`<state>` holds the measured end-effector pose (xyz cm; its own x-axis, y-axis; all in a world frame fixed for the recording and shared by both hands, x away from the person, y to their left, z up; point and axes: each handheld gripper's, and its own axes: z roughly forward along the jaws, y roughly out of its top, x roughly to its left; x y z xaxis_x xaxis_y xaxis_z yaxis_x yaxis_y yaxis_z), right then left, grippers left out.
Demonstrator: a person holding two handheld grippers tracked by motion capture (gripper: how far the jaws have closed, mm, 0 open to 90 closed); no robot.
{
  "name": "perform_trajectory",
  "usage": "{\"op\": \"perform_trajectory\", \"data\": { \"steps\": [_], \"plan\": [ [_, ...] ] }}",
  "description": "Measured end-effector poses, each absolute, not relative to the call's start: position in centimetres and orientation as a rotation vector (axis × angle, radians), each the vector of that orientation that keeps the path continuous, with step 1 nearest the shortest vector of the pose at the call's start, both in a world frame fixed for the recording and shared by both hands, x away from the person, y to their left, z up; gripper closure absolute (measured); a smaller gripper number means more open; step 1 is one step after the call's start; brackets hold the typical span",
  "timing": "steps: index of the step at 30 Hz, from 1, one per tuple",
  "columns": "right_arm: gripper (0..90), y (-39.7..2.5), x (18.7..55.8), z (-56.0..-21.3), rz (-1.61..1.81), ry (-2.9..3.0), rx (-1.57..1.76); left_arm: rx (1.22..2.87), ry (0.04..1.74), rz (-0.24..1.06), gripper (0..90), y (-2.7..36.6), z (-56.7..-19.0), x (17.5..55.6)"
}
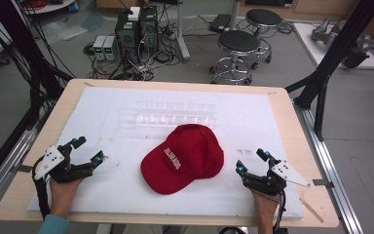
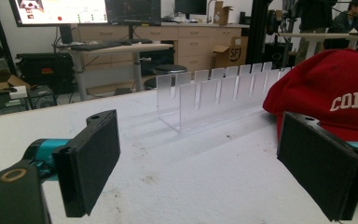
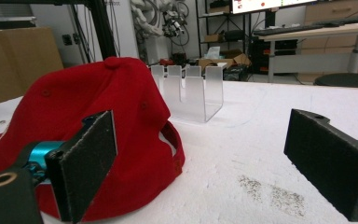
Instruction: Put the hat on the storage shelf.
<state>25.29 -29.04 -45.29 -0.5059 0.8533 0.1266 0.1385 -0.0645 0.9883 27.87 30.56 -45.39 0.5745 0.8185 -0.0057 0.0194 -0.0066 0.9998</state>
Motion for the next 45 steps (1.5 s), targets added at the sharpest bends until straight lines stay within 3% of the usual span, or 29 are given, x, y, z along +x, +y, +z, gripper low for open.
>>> {"op": "perform_trajectory", "data": {
  "steps": [27, 37, 45],
  "plan": [
    [8.2, -28.8, 25.3, -45.3, 1.583, 1.639, 1.069, 1.467, 0.792, 0.661, 12.6, 30.9, -45.0, 28.6],
    [8.2, -28.8, 25.3, -45.3, 1.584, 1.641, 1.071, 1.483, 0.71, 0.59, 12.5, 29.9, -42.1, 29.4],
    [8.2, -28.8, 25.3, -45.2, 1.586, 1.646, 1.072, 1.606, 0.556, 0.499, 11.8, 26.7, -37.7, 30.9]
  ]
}}
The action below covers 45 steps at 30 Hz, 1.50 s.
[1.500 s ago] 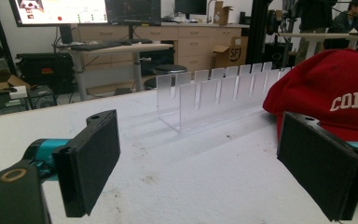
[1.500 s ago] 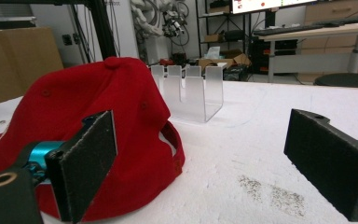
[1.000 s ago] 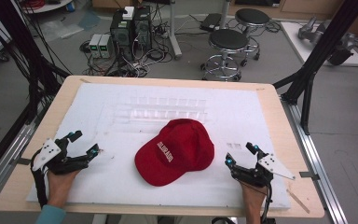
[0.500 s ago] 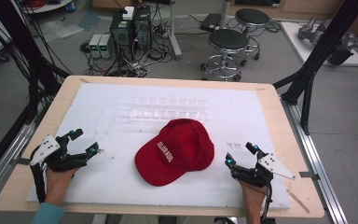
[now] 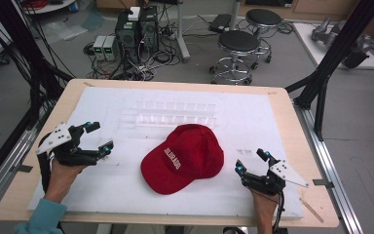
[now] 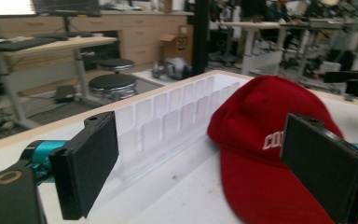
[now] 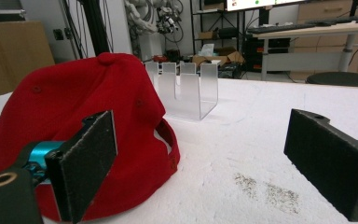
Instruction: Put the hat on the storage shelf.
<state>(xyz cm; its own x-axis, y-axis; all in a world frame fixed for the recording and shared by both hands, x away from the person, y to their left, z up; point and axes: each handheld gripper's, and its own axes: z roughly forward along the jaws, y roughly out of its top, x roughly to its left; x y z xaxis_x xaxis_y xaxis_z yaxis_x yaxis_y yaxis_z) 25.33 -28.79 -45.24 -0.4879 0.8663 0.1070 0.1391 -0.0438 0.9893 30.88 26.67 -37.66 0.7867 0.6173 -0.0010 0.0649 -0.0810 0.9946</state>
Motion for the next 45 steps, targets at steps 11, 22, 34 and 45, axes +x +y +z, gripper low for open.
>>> {"op": "perform_trajectory", "data": {
  "steps": [11, 22, 34, 45],
  "plan": [
    [8.2, -28.8, 25.4, -45.3, 1.592, 1.645, 1.075, 1.72, 0.454, 0.392, 11.0, 21.8, -35.4, 32.6],
    [8.2, -28.9, 25.4, -45.2, 1.594, 1.644, 1.081, 1.822, 0.512, 0.319, 11.0, 17.2, -34.3, 33.8],
    [8.2, -28.9, 25.4, -45.2, 1.595, 1.644, 1.084, 1.88, 0.558, 0.291, 11.0, 13.0, -34.4, 33.5],
    [8.2, -28.8, 25.3, -45.2, 1.594, 1.647, 1.084, 1.992, 0.575, 0.224, 15.9, 9.0, -36.3, 34.3]
  ]
}}
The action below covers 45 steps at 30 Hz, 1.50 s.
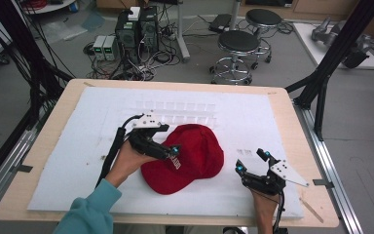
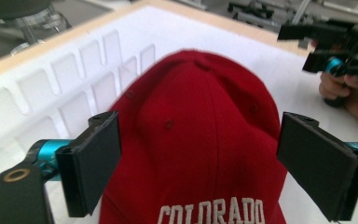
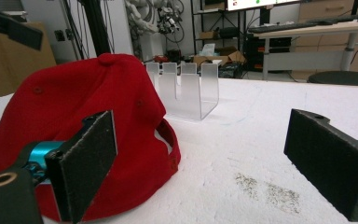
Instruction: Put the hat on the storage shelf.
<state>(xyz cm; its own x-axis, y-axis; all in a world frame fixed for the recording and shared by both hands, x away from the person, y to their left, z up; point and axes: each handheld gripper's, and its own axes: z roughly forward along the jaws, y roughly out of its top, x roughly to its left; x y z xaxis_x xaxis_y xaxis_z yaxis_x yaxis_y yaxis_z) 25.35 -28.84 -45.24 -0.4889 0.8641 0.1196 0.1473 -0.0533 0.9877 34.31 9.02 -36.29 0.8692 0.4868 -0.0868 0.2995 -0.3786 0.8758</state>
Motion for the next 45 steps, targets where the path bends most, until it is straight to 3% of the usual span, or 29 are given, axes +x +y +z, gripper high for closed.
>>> {"op": "perform_trajectory", "data": {
  "steps": [5, 14, 19, 25, 32, 39, 45],
  "plan": [
    [8.1, -28.9, 25.4, -45.2, 1.6, 1.642, 1.076, 2.047, 0.597, 0.172, 18.5, 8.1, -37.3, 35.2],
    [8.2, -28.9, 25.3, -45.3, 1.6, 1.644, 1.085, 2.081, 0.594, 0.082, 33.0, 7.4, -38.6, 36.3],
    [8.2, -28.9, 25.3, -45.3, 1.601, 1.643, 1.082, 2.103, 0.602, 0.061, 34.2, 7.1, -39.2, 36.6],
    [8.2, -28.9, 25.3, -45.3, 1.601, 1.643, 1.084, 2.123, 0.592, 0.043, 46.1, 6.7, -39.7, 36.8],
    [8.2, -28.9, 25.4, -45.2, 1.596, 1.644, 1.084, 2.156, 0.583, 0.066, 69.4, 6.4, -39.8, 36.6],
    [8.1, -28.9, 25.4, -45.2, 1.599, 1.649, 1.086, 2.162, 0.556, 0.108, 85.4, 6.5, -39.5, 36.3],
    [8.2, -28.9, 25.4, -45.2, 1.599, 1.648, 1.081, 2.076, 0.555, 0.17, 86.5, 6.9, -38.5, 36.0]
  ]
}}
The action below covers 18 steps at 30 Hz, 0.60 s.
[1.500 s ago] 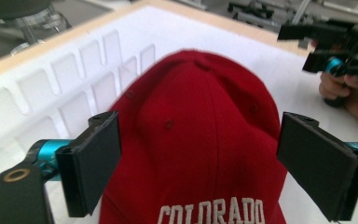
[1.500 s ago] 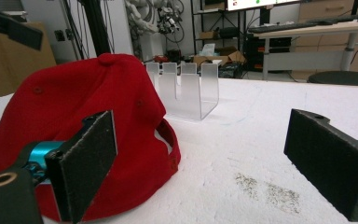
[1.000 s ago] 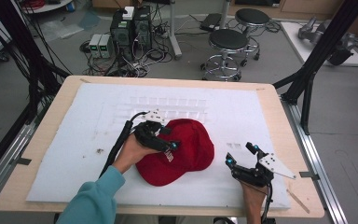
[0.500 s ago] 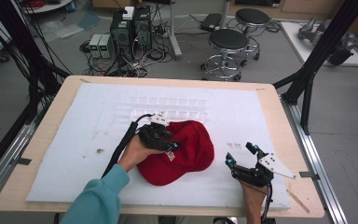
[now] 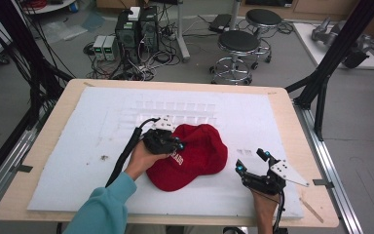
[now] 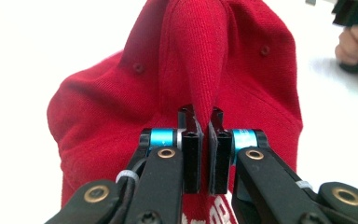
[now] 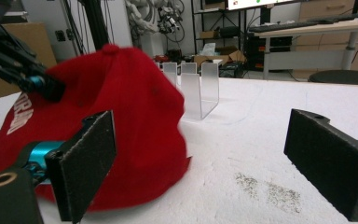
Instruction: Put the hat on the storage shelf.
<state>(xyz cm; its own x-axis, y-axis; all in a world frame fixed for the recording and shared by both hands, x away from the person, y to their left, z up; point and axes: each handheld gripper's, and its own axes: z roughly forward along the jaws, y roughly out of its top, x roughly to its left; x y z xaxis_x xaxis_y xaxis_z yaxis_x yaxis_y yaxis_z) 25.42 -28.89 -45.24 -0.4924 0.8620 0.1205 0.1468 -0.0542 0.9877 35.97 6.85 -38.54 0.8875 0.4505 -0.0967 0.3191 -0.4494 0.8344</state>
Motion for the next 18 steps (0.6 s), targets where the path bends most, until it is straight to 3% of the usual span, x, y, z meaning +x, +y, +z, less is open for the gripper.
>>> {"op": "perform_trajectory", "data": {
  "steps": [18],
  "plan": [
    [8.2, -28.9, 25.4, -45.2, 1.598, 1.649, 1.091, 1.914, 0.578, 0.275, 86.8, 8.6, -35.7, 35.6]
  ]
}}
